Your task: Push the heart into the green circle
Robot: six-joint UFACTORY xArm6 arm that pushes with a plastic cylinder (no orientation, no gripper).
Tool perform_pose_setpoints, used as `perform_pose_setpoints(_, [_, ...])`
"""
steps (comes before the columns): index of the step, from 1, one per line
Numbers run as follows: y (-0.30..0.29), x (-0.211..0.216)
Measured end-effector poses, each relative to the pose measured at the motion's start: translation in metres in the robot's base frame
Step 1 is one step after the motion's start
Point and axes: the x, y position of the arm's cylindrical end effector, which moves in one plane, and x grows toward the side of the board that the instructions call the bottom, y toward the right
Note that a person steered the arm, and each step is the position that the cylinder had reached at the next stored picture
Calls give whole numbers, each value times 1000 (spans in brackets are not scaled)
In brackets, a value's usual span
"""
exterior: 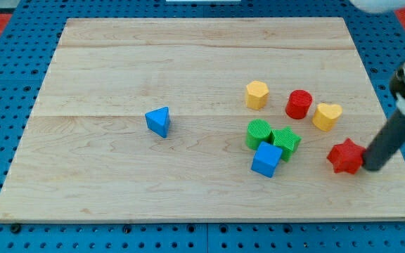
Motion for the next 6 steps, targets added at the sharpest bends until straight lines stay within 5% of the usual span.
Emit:
perform_pose_setpoints(2, [25,-80])
perform_pose_setpoints(5, [-27,-72])
perform_pose_setpoints(6, [-95,-72])
